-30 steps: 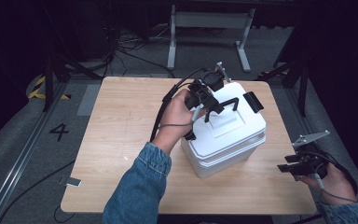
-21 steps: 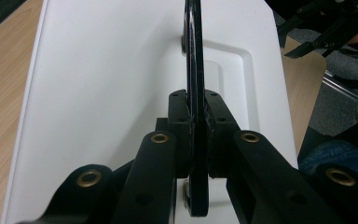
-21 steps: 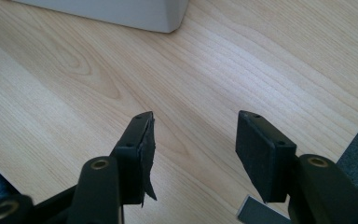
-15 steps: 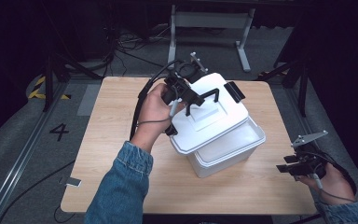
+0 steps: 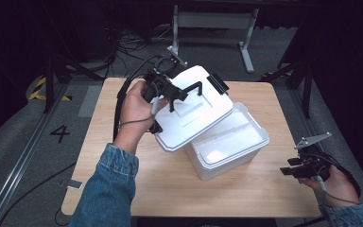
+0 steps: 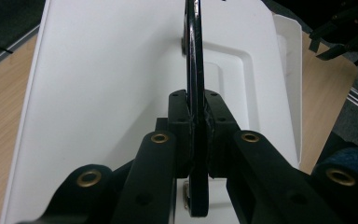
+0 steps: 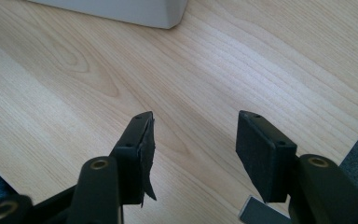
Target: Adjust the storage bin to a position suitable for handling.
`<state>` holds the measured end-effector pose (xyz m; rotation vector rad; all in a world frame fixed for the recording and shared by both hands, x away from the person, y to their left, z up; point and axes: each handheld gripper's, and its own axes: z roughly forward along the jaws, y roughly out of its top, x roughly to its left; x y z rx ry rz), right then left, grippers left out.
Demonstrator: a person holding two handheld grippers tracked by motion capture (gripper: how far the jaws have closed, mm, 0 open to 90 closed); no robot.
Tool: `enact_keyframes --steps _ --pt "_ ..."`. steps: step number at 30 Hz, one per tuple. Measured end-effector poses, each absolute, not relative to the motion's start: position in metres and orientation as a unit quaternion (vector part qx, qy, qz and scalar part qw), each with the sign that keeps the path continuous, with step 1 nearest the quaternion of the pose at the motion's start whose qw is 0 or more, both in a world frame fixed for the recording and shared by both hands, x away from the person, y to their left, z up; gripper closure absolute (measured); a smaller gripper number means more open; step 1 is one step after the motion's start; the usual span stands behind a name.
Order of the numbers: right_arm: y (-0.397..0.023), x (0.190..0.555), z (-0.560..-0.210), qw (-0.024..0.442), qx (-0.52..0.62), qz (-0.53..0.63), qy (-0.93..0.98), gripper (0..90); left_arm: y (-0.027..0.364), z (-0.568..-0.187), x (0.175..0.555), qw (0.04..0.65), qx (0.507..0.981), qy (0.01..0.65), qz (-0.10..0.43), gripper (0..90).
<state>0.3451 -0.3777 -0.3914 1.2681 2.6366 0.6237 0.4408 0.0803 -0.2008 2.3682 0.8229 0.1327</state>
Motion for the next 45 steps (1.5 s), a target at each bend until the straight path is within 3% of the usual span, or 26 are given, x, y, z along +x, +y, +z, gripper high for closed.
enact_keyframes --steps 25,45 --pt "-0.375 0.347 -0.395 0.069 0.425 0.205 0.879 46.9 0.164 -0.213 0.435 0.308 0.866 0.388 0.07 83.9" --pt "-0.373 0.347 -0.397 0.075 0.423 0.202 0.88 47.2 0.207 -0.267 0.445 0.279 0.843 0.454 0.072 83.9"
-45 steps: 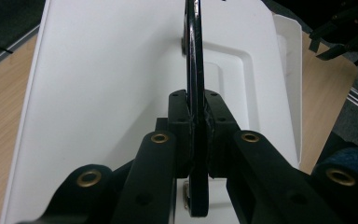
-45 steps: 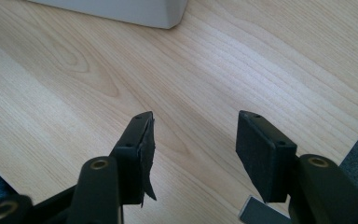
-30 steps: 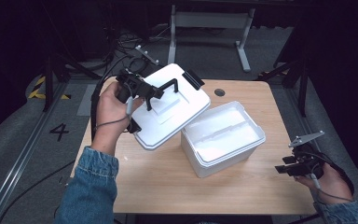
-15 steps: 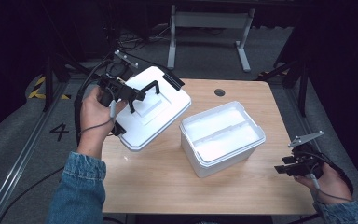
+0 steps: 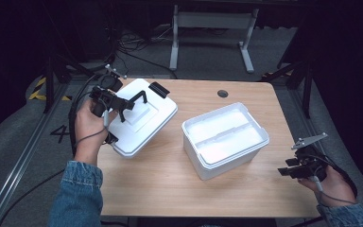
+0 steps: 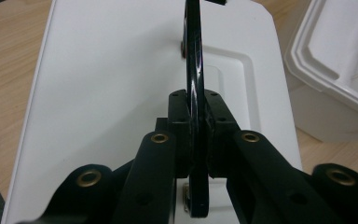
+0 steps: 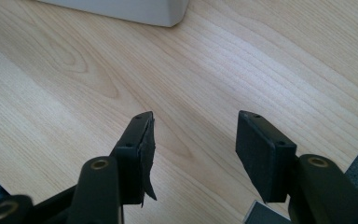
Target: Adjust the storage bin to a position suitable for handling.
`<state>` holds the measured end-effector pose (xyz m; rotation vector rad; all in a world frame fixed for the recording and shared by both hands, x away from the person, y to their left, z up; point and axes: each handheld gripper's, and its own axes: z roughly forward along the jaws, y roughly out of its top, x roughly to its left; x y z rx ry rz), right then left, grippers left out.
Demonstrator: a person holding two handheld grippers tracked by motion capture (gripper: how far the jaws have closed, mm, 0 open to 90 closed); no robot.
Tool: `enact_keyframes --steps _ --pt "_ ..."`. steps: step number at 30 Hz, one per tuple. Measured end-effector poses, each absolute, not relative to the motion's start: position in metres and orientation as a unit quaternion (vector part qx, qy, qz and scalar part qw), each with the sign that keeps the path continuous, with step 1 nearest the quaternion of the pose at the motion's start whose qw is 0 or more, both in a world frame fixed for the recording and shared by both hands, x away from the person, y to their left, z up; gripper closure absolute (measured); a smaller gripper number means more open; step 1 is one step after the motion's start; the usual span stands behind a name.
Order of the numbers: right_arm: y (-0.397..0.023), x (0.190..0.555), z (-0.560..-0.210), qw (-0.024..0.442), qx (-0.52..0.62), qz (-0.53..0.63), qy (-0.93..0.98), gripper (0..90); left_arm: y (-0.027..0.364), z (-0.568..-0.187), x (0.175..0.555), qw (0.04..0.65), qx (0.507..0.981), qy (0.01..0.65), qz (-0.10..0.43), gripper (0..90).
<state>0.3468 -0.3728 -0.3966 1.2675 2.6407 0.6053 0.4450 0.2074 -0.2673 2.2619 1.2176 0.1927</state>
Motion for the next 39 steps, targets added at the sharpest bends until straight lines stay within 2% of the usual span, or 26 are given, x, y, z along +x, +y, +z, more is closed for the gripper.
enact_keyframes --steps 9,39 --pt "-0.371 0.346 -0.396 0.074 0.423 0.202 0.88 47.2 0.212 -0.296 0.444 0.277 0.838 0.465 0.07 83.9" --pt "-0.368 0.348 -0.402 0.066 0.421 0.195 0.884 47.0 0.231 -0.383 0.45 0.292 0.812 0.505 -0.001 83.9"
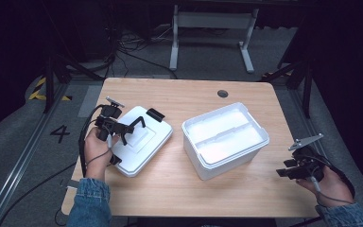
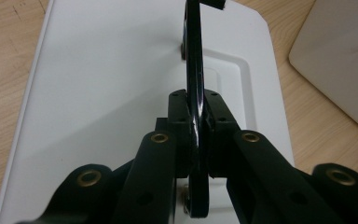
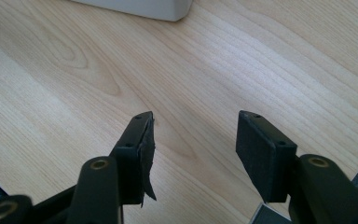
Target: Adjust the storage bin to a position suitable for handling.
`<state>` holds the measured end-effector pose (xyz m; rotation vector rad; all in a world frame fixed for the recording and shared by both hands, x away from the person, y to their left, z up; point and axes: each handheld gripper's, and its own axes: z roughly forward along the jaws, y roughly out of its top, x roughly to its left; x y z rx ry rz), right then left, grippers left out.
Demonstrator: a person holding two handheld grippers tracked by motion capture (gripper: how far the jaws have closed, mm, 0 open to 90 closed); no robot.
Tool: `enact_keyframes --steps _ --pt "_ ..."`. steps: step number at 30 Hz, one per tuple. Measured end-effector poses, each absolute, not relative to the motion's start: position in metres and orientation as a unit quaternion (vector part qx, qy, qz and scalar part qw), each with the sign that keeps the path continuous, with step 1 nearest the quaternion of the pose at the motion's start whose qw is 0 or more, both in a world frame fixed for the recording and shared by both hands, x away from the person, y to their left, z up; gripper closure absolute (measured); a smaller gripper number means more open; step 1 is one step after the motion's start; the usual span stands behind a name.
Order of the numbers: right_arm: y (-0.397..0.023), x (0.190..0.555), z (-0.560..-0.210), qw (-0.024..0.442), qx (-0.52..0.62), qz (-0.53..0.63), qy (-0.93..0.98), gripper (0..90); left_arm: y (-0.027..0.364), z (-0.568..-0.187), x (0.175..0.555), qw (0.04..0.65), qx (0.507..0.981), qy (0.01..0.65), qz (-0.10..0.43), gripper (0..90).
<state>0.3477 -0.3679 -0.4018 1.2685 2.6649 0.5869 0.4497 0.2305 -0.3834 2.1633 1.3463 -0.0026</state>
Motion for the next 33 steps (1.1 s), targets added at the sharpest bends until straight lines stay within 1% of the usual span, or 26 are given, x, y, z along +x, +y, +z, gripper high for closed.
enact_keyframes --steps 16,19,25,29,30,32,33 --pt "-0.366 0.348 -0.403 0.064 0.417 0.192 0.886 46.5 0.24 -0.406 0.455 0.306 0.808 0.502 -0.03 83.2" --pt "-0.366 0.348 -0.404 0.066 0.415 0.192 0.887 46.3 0.242 -0.411 0.456 0.307 0.803 0.508 -0.041 83.0" --pt "-0.366 0.348 -0.404 0.064 0.413 0.193 0.888 46.1 0.246 -0.419 0.457 0.3 0.802 0.515 -0.042 82.5" --pt "-0.365 0.348 -0.405 0.063 0.413 0.191 0.888 46.0 0.251 -0.421 0.458 0.312 0.794 0.52 -0.051 82.5" --pt "-0.365 0.348 -0.405 0.063 0.413 0.191 0.888 46.1 0.253 -0.421 0.459 0.312 0.793 0.521 -0.053 82.1" --pt "-0.365 0.348 -0.405 0.063 0.413 0.191 0.888 46.0 0.255 -0.421 0.459 0.317 0.788 0.524 -0.053 78.0" --pt "-0.365 0.348 -0.405 0.062 0.412 0.191 0.889 46.0 0.257 -0.421 0.459 0.321 0.784 0.528 -0.053 78.0"
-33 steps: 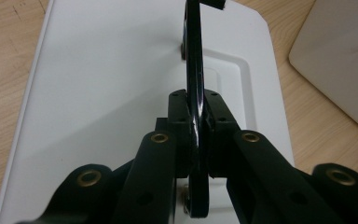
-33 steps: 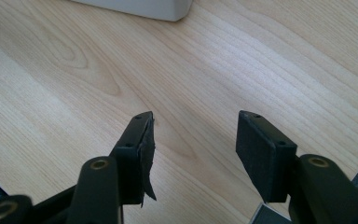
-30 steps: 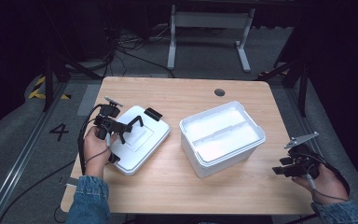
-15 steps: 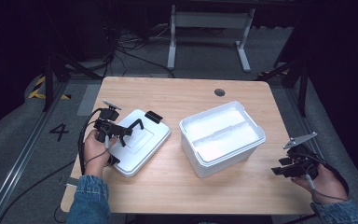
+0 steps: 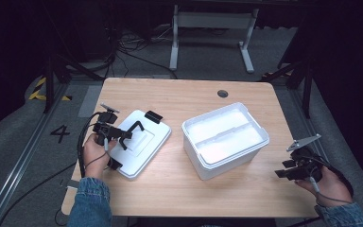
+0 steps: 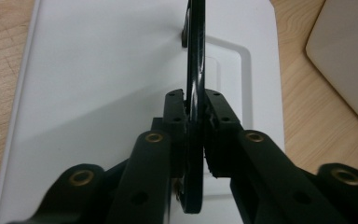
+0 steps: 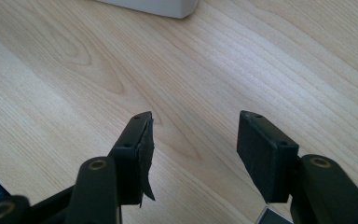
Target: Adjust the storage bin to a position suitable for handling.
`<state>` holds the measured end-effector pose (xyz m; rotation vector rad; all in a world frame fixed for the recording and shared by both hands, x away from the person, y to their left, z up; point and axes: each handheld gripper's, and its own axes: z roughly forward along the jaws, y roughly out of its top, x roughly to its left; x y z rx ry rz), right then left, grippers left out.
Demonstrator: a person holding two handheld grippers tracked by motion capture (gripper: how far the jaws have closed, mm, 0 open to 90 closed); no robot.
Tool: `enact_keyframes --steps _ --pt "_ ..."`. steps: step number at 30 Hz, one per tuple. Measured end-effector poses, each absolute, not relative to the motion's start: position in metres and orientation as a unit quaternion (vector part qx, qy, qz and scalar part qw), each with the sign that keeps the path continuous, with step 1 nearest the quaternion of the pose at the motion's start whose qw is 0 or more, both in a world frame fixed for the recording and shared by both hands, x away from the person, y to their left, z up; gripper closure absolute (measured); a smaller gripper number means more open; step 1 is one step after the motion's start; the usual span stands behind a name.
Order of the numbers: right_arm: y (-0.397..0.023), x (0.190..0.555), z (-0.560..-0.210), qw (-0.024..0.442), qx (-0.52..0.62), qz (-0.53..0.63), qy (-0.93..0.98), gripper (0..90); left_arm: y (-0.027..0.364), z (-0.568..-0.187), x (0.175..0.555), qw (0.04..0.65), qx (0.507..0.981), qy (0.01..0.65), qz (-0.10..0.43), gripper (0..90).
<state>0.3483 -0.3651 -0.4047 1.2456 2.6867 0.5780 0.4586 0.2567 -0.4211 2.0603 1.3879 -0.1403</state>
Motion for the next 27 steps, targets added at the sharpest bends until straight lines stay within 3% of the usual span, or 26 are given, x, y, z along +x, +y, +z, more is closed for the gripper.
enact_keyframes --steps 11,19,27 --pt "-0.364 0.349 -0.405 0.061 0.41 0.191 0.89 46.0 0.266 -0.404 0.45 0.329 0.769 0.548 -0.001 48.6" --pt "-0.361 0.359 -0.404 0.066 0.403 0.191 0.893 45.9 0.249 -0.364 0.422 0.338 0.791 0.508 0.035 45.2" --pt "-0.355 0.37 -0.402 0.067 0.394 0.196 0.895 46.1 0.225 -0.339 0.394 0.348 0.807 0.475 0.037 44.9"
